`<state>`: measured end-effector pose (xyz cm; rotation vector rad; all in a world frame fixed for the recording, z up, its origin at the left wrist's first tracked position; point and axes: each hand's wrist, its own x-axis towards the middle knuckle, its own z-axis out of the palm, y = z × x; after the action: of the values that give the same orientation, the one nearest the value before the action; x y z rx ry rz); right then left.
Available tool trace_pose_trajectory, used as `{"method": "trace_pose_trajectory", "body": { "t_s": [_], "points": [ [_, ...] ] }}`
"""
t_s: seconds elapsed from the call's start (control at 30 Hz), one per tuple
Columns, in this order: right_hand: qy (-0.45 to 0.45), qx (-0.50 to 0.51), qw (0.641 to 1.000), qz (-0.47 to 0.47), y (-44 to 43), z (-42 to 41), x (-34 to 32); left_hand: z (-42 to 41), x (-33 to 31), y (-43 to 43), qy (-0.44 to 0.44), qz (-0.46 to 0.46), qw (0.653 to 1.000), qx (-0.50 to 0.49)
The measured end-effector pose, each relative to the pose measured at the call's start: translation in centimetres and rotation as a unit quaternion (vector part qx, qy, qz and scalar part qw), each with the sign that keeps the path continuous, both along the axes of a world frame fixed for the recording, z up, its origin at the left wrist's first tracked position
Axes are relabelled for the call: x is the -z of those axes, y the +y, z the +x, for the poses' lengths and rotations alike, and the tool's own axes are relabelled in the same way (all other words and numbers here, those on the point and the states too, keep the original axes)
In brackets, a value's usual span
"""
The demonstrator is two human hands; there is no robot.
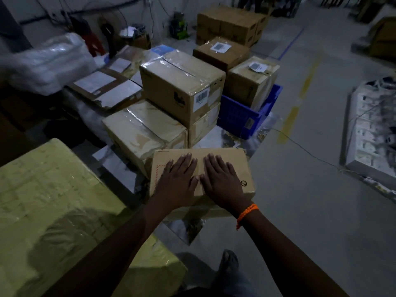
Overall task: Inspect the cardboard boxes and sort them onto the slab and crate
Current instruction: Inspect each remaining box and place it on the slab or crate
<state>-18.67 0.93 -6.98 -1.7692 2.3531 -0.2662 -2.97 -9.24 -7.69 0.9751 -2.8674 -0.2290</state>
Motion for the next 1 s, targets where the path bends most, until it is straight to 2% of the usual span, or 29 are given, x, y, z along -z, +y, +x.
{"method": "trace_pose_trajectory", "body": {
  "t_s": [0.23,0.47,0.7,0.8,0.87,0.93,1.0],
  "points": [
    [0.026,0.042,0.998,0.040,1.4,-3.9,-0.3,2.8,-0.2,-1.8,-0.003,-0.001,0.998,-0.055],
    [0.055,0.067,0.996,0.010,2.6,-4.1,0.9,3.0,0.7,-1.2,0.034,-0.023,0.997,-0.063],
    [0.034,0.067,0.997,0.015,2.2,-4.2,0.1,2.7,0.8,-1.7,0.043,-0.036,0.996,-0.074],
    [0.005,0.073,0.997,0.022,2.3,-4.2,-0.3,3.2,0.5,-1.1,0.114,-0.031,0.990,-0.077],
    [-0.049,0.063,0.997,0.011,2.2,-4.8,-0.9,3.9,0.7,0.2,0.177,-0.033,0.978,-0.101],
    [-0.121,0.045,0.991,-0.024,2.2,-6.1,-1.7,5.2,2.1,2.0,0.268,0.010,0.951,-0.157],
    [-0.186,0.083,0.977,-0.062,2.5,-8.3,-2.2,6.6,3.2,4.2,0.365,0.114,0.899,-0.213]
  ]
}}
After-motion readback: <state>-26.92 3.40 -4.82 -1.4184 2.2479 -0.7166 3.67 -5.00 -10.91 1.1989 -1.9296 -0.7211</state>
